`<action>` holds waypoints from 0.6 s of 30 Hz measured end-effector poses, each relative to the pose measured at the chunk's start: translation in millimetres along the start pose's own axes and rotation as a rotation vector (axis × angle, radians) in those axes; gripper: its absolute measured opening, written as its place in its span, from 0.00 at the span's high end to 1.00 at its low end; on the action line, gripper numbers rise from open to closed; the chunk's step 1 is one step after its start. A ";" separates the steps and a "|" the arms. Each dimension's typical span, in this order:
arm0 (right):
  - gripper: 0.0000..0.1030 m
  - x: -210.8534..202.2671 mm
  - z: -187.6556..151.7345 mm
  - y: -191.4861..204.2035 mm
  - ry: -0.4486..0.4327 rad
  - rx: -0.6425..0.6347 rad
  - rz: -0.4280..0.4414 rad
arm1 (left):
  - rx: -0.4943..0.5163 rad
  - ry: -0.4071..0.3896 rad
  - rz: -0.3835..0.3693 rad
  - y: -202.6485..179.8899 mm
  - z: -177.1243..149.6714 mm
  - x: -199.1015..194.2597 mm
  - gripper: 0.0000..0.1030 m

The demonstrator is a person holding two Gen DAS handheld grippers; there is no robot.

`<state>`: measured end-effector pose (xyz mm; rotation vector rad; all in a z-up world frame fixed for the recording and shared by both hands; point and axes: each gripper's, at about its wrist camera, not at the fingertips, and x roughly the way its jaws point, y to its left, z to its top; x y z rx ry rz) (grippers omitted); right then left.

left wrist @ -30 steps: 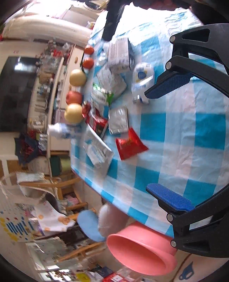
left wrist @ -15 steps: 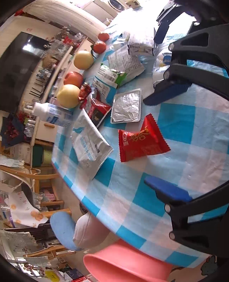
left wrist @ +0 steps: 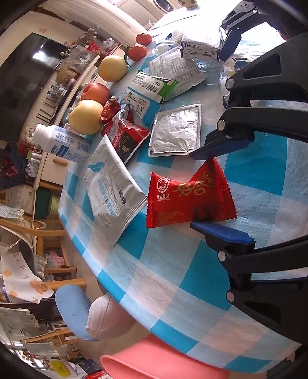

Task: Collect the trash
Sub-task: 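Grasp the red snack packet with the left tool, then hold the red packet in the left tool while the right tool grasps the white MAGICDAY bag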

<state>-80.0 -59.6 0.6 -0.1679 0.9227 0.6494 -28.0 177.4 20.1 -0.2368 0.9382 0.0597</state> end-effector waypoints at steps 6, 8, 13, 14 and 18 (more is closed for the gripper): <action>0.15 8.7 0.8 2.6 0.002 -0.026 -0.036 | -0.002 -0.004 -0.020 4.4 0.9 -1.0 0.49; 0.15 11.1 1.6 3.2 0.001 -0.029 -0.040 | -0.004 -0.005 -0.022 6.2 1.4 -0.8 0.49; 0.15 14.9 2.7 6.9 0.000 -0.026 -0.050 | -0.011 -0.013 -0.026 12.8 2.9 -3.7 0.50; 0.14 16.6 2.6 7.9 0.002 -0.026 -0.055 | -0.012 -0.016 -0.025 13.7 2.5 -4.6 0.50; 0.11 21.5 2.4 16.8 0.009 -0.061 -0.085 | -0.004 -0.036 -0.032 15.3 4.0 -11.7 0.59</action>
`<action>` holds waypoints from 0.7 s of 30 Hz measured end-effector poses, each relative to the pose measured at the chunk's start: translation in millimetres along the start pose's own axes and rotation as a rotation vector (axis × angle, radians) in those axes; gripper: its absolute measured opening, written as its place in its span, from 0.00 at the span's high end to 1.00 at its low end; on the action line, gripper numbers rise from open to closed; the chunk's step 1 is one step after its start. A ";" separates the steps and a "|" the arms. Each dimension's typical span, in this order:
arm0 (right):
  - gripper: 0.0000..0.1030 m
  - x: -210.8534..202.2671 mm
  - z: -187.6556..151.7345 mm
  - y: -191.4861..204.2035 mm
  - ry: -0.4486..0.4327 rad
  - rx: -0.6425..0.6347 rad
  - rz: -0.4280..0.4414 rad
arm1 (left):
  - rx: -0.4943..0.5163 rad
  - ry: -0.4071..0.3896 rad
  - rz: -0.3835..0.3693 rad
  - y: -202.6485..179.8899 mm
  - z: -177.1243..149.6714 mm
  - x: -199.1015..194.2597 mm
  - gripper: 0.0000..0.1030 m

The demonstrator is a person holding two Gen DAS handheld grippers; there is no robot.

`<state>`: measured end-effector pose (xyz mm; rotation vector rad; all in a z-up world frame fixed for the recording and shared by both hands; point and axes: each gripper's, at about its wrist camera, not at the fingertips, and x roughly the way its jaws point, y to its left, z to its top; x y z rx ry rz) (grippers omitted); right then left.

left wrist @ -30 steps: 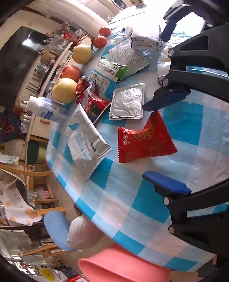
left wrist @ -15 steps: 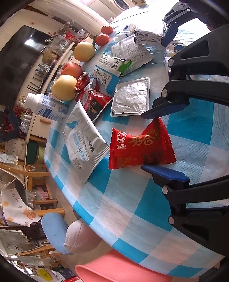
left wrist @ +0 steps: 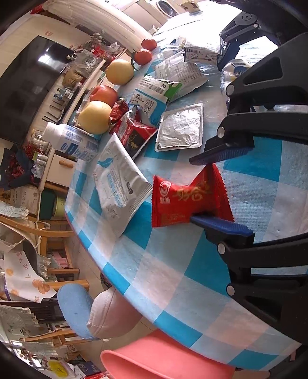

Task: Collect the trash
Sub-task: 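Hold the red packet in the left tool while the right tool grasps the white MAGICDAY bag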

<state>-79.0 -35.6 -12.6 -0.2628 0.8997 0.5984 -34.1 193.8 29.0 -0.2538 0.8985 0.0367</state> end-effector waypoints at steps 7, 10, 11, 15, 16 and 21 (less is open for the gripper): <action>0.18 1.0 1.3 2.7 -0.001 0.006 -0.009 | -0.004 0.009 -0.023 7.2 -0.2 -3.0 0.59; 0.24 0.3 2.6 2.6 -0.008 0.020 -0.020 | -0.010 0.014 -0.036 10.4 0.3 -3.7 0.59; 0.26 0.1 2.5 2.8 -0.012 0.022 -0.021 | -0.013 0.016 -0.040 11.6 0.7 -3.9 0.59; 0.30 -0.3 3.0 3.0 -0.019 0.025 -0.025 | -0.020 0.019 -0.052 14.7 1.2 -5.1 0.59; 0.31 -0.2 3.1 2.8 -0.020 0.025 -0.026 | -0.023 0.020 -0.056 16.0 1.6 -5.6 0.59; 0.31 -0.8 2.2 2.3 -0.023 0.035 -0.032 | -0.043 0.019 -0.079 20.8 3.1 -9.0 0.59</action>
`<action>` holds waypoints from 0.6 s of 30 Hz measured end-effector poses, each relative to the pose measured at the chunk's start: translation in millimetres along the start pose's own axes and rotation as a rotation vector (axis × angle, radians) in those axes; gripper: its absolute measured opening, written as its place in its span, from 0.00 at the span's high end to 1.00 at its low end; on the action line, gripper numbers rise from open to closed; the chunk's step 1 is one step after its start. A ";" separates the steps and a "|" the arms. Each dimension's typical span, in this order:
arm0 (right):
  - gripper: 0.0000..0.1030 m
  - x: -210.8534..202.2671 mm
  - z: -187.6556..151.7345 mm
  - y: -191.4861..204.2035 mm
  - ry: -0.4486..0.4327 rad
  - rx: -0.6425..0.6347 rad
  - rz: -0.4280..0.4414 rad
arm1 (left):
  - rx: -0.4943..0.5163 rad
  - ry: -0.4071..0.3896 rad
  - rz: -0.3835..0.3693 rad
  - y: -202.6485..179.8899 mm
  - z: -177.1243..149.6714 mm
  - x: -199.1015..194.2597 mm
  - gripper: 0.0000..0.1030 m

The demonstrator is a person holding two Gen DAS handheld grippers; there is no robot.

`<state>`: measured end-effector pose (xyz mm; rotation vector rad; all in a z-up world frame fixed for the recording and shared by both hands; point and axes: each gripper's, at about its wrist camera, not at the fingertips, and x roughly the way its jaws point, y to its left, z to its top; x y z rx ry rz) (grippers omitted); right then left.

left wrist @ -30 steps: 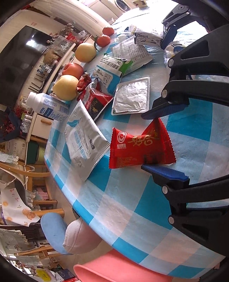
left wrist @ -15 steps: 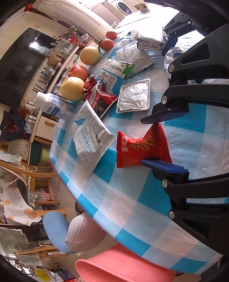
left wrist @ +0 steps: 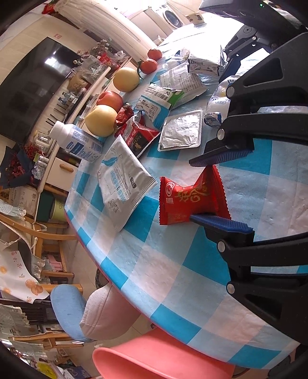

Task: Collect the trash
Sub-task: 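Hold the red packet in the left tool while the right tool grasps the white MAGICDAY bag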

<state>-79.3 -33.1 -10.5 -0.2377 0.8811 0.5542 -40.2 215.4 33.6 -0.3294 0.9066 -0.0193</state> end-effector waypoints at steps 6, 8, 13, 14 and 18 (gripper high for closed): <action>0.32 -6.0 -2.2 -0.8 -0.020 0.037 0.013 | -0.007 -0.008 -0.016 3.0 1.9 -5.1 0.59; 0.32 -8.9 -1.7 1.6 -0.032 0.041 0.016 | -0.009 -0.014 -0.024 3.4 2.9 -7.5 0.59; 0.32 -15.4 -0.1 8.6 -0.059 0.043 0.011 | -0.005 -0.024 -0.043 2.5 4.3 -12.8 0.59; 0.32 -16.0 -0.5 9.3 -0.062 0.045 0.008 | -0.006 -0.026 -0.046 2.7 4.6 -14.1 0.59; 0.88 -15.7 -0.4 10.2 -0.046 0.068 0.014 | -0.014 -0.034 -0.057 6.5 6.3 -18.9 0.59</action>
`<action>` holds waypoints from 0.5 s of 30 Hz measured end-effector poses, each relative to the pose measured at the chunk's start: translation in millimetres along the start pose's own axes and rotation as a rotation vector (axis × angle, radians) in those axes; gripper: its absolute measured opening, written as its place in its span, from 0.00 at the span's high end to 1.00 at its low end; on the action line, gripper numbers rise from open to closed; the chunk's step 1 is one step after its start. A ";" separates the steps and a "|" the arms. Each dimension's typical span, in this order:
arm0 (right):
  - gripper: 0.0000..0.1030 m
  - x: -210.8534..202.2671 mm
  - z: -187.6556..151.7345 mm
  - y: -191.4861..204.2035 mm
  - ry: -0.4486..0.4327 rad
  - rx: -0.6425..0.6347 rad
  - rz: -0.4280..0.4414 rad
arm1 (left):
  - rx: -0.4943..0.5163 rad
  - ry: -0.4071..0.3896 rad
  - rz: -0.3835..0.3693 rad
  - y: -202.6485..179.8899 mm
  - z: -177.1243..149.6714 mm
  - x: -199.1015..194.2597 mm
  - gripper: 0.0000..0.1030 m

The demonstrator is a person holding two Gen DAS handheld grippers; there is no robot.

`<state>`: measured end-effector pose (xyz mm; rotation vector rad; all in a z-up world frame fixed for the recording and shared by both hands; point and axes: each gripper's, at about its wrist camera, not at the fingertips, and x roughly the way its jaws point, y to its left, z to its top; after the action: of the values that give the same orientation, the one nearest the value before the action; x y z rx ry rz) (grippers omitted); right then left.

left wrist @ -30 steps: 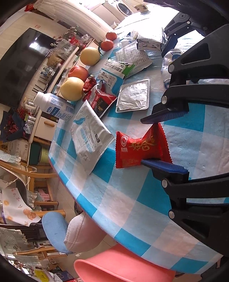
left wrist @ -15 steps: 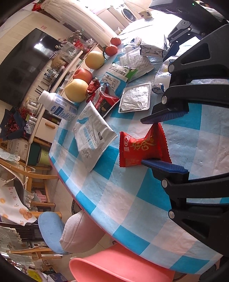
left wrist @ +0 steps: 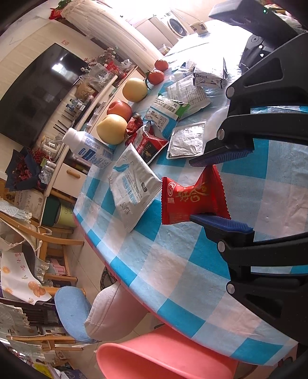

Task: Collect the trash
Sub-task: 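Hold the red packet in the left tool while the right tool grasps the white MAGICDAY bag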

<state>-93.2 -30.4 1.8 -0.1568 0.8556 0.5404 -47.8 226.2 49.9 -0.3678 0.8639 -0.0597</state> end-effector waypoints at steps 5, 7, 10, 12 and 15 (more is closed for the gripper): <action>0.91 7.6 -5.9 0.4 0.023 0.012 0.005 | -0.009 -0.004 -0.004 5.9 0.4 -3.7 0.59; 0.85 7.3 -5.3 0.3 0.024 0.016 0.018 | -0.016 -0.006 -0.007 8.2 1.2 -5.0 0.59; 0.36 6.0 -4.1 2.5 0.009 0.005 0.009 | -0.018 -0.016 -0.005 11.4 3.4 -8.5 0.59; 0.33 5.1 -3.1 5.1 -0.001 -0.006 0.017 | -0.021 -0.022 -0.007 14.7 5.9 -11.1 0.59; 0.27 5.7 0.9 11.0 -0.006 -0.034 0.018 | -0.027 -0.037 -0.008 20.6 10.2 -16.7 0.59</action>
<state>-95.2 -18.4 -1.0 -0.1786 0.8425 0.5728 -53.0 251.8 61.2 -0.3962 0.8274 -0.0481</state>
